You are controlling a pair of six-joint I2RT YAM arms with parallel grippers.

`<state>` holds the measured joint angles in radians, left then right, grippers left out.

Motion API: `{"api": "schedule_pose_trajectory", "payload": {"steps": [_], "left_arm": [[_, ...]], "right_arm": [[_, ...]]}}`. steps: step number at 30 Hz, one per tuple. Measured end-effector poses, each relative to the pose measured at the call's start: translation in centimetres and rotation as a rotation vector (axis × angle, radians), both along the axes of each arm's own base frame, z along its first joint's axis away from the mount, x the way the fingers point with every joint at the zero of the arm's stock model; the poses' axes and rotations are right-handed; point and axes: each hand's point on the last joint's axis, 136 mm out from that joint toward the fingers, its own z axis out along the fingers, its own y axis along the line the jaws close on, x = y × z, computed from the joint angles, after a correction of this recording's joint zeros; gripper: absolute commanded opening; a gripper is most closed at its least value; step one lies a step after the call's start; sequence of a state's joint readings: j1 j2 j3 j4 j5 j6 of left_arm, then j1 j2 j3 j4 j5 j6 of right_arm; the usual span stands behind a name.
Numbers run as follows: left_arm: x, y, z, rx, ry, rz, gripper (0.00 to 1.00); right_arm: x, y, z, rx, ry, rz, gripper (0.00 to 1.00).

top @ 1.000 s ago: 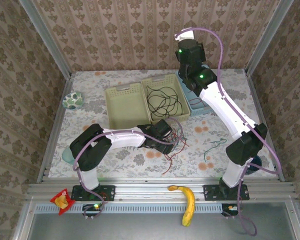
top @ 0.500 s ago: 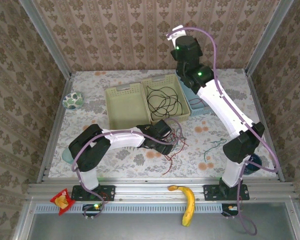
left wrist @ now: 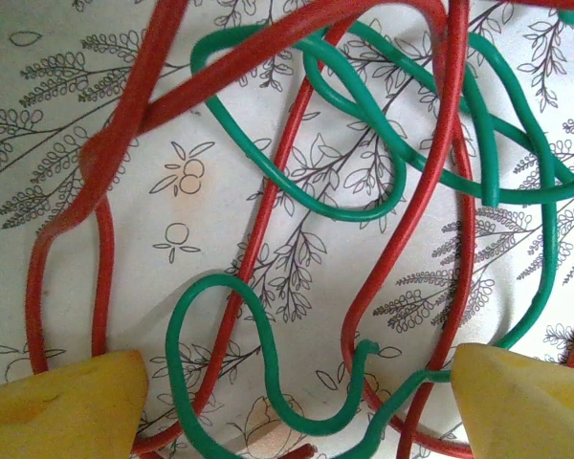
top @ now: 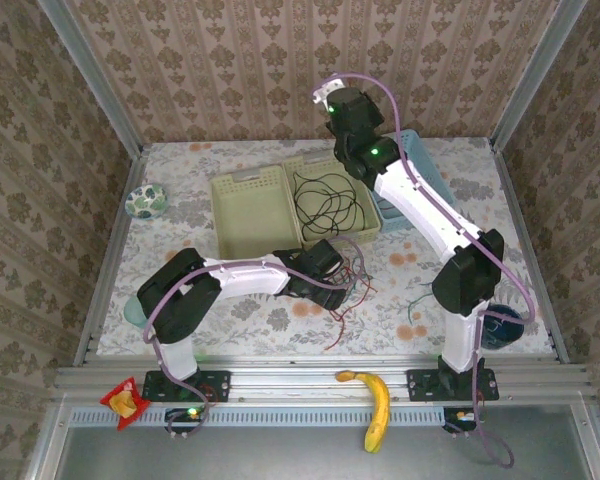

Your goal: Untangle the cables

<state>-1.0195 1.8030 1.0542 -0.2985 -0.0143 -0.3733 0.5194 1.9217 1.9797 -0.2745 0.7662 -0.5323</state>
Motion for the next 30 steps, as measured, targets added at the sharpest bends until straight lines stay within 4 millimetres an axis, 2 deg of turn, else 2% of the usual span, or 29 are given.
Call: {"api": "schedule_pose_trajectory", "payload": {"steps": [6, 13, 19, 22, 26, 30], "left_arm": [[0.0, 0.0, 0.0, 0.0, 0.001, 0.0, 0.85], [-0.1, 0.0, 0.0, -0.001, 0.004, -0.002, 0.85], [-0.1, 0.0, 0.0, 0.0, 0.004, -0.002, 0.85], [-0.1, 0.0, 0.1, 0.004, 0.01, -0.002, 0.85], [-0.1, 0.3, 0.1, 0.012, 0.017, 0.002, 0.86], [-0.1, 0.4, 0.1, 0.016, 0.021, 0.002, 0.86]], "right_arm": [[0.9, -3.5, -5.1, 0.03, 0.098, -0.068, 0.0], [1.0, -9.5, -11.4, 0.066, 0.204, -0.199, 0.0], [-0.6, -15.3, -16.4, 0.068, 0.274, -0.353, 0.0], [-1.8, -17.2, -18.5, 0.074, 0.297, -0.418, 0.0], [-2.4, -18.2, -20.2, 0.121, 0.32, -0.447, 0.0], [-2.1, -16.9, -21.4, 0.213, 0.362, -0.376, 0.0]]}}
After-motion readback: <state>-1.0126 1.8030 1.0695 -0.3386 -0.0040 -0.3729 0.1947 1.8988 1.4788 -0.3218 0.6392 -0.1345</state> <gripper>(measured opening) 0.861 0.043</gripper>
